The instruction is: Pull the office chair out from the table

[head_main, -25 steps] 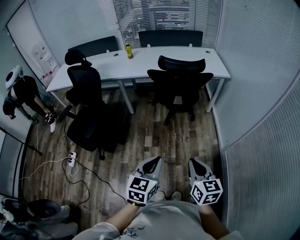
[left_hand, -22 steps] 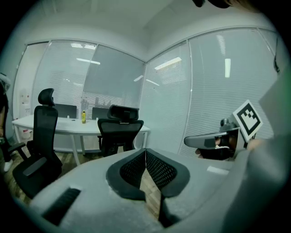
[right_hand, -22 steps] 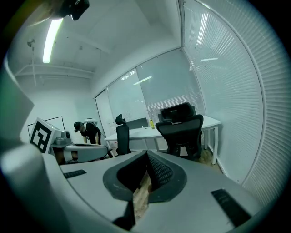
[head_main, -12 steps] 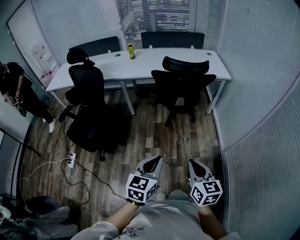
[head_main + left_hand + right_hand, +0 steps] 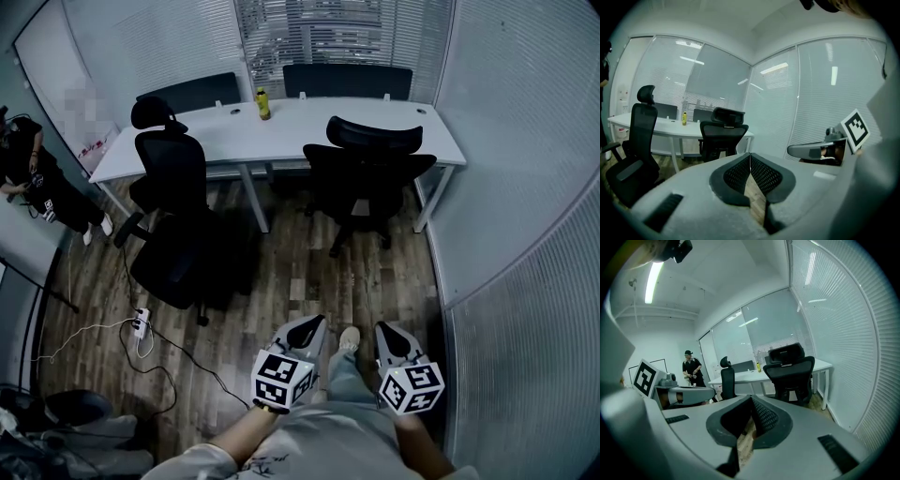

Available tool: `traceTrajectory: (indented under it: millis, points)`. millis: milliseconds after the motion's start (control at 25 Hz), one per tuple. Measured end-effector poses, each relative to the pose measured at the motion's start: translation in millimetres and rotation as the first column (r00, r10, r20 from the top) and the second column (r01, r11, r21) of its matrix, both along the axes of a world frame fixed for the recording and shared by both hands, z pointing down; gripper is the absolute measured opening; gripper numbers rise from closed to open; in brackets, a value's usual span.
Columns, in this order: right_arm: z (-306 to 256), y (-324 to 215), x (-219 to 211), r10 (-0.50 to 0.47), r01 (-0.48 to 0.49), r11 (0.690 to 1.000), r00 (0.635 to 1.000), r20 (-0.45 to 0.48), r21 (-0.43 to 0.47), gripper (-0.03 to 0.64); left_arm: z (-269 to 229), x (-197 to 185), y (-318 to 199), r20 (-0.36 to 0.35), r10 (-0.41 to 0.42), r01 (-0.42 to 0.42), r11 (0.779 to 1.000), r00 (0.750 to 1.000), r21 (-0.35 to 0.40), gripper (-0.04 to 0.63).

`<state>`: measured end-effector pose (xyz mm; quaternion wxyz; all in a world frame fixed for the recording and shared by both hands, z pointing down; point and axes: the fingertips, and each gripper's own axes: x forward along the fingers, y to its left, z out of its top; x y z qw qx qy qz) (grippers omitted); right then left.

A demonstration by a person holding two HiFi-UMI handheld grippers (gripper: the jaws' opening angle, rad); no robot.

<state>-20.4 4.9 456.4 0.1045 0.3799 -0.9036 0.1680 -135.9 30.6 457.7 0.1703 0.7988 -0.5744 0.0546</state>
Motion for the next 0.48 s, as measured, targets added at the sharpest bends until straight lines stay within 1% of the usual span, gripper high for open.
traceTrajectory:
  millis: [200, 480]
  points:
    - [5, -35, -11, -0.019, 0.019, 1.000, 1.000, 0.009, 0.003, 0.006, 8, -5, -32, 0.008, 0.001, -0.001, 1.000, 1.000, -0.012, 0.012]
    - [9, -115, -15, -0.009, 0.009, 1.000, 1.000, 0.001, 0.028, 0.006, 15, -13, -105, 0.026, -0.005, 0.006, 1.000, 1.000, -0.019, 0.011]
